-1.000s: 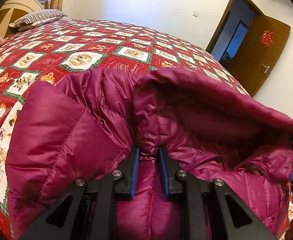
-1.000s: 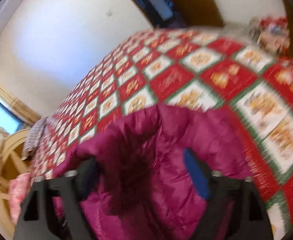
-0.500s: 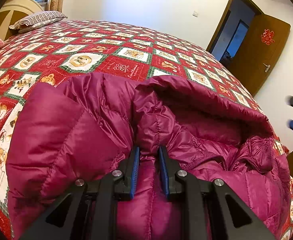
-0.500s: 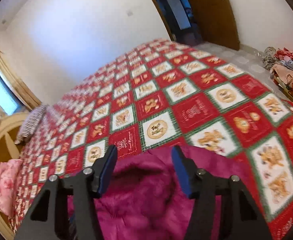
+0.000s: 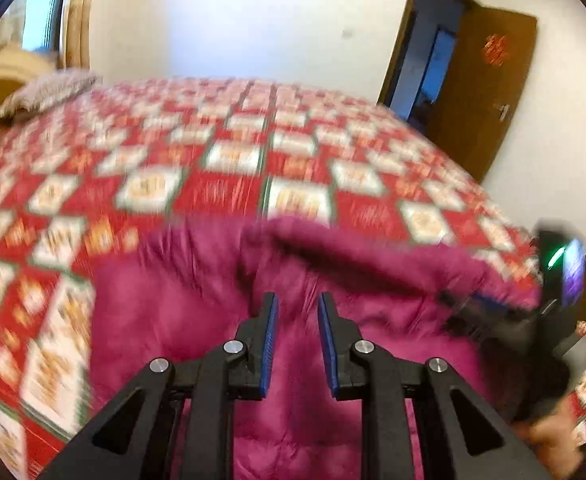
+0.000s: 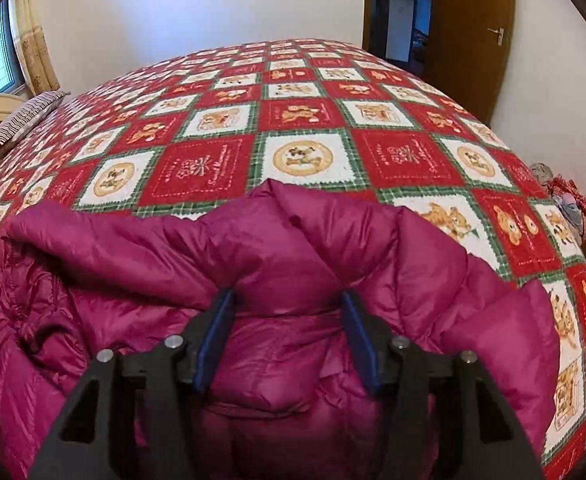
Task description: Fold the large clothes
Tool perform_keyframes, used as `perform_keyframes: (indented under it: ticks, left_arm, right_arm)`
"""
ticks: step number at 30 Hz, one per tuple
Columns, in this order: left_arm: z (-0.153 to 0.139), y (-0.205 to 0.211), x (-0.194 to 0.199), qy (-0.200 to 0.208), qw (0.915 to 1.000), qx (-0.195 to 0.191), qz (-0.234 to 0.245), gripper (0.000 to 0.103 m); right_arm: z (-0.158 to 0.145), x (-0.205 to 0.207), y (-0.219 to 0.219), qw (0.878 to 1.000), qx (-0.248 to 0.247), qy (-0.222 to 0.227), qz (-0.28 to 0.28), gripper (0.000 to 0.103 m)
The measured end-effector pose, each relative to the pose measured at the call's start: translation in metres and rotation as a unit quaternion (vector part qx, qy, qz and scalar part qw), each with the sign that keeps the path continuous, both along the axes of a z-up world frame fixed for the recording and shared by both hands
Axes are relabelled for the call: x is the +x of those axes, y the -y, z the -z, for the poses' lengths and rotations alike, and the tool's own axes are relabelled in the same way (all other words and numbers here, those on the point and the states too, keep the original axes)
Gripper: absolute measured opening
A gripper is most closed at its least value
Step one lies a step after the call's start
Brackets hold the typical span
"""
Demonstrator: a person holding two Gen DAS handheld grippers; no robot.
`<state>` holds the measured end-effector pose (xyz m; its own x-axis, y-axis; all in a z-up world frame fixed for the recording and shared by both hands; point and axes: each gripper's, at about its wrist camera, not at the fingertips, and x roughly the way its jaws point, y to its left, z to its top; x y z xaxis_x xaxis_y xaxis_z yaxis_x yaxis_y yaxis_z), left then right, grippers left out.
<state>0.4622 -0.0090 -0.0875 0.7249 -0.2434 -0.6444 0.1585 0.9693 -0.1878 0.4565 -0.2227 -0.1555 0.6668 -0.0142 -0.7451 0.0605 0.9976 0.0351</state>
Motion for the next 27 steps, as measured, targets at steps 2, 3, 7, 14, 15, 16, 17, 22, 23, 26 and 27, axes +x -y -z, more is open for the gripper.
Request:
perform_keyframes:
  ticks: [2,3,7,14,15,16,17,22,23,26,27]
  left_arm:
    - [-0.026,0.003,0.015,0.020,0.9998,-0.002,-0.008,0.037]
    - [-0.037,0.005,0.030,0.022,0.9996,-0.005,-0.017,0.062]
    - [-0.033,0.022,0.084,-0.012,0.9994,0.011,-0.032,0.086]
    - [0.078,0.012,0.090,-0.130,0.9836,0.109,-0.062,0.088]
    - [0.080,0.004,0.082,-0.109,0.9884,0.080,-0.068,0.088]
    - [0.080,0.000,0.079,-0.102,0.9896,0.071,-0.072,0.088]
    - [0.081,0.002,0.080,-0.104,0.9892,0.076,-0.071,0.088]
    - [0.084,0.008,0.084,-0.098,0.9880,0.095,-0.073,0.092]
    - [0.083,0.006,0.084,-0.096,0.9885,0.091,-0.073,0.092]
    - [0.083,0.008,0.083,-0.094,0.9886,0.092,-0.073,0.092]
    - [0.084,0.009,0.085,-0.094,0.9886,0.093,-0.073,0.092]
  right_arm:
    - [0.000,-0.003,-0.001,1.000,0.002,0.004,0.000,0.058]
    - [0.002,-0.002,-0.003,1.000,0.003,0.005,0.000,0.058]
    - [0.004,0.007,-0.002,1.000,0.007,0.008,-0.003,0.059]
    - [0.004,0.003,0.002,0.999,0.031,0.016,-0.012,0.062]
    - [0.004,0.003,0.002,0.999,0.032,0.016,-0.013,0.062]
    - [0.003,0.003,0.001,0.999,0.029,0.016,-0.013,0.062]
    - [0.003,0.003,0.000,0.999,0.027,0.016,-0.014,0.063]
    - [-0.003,-0.009,0.013,0.997,0.064,0.053,0.003,0.063]
    - [-0.005,-0.011,0.017,0.995,0.072,0.064,0.007,0.063]
    - [-0.009,-0.017,0.022,0.992,0.088,0.084,0.019,0.063]
    - [-0.008,-0.014,0.022,0.993,0.086,0.080,0.021,0.063]
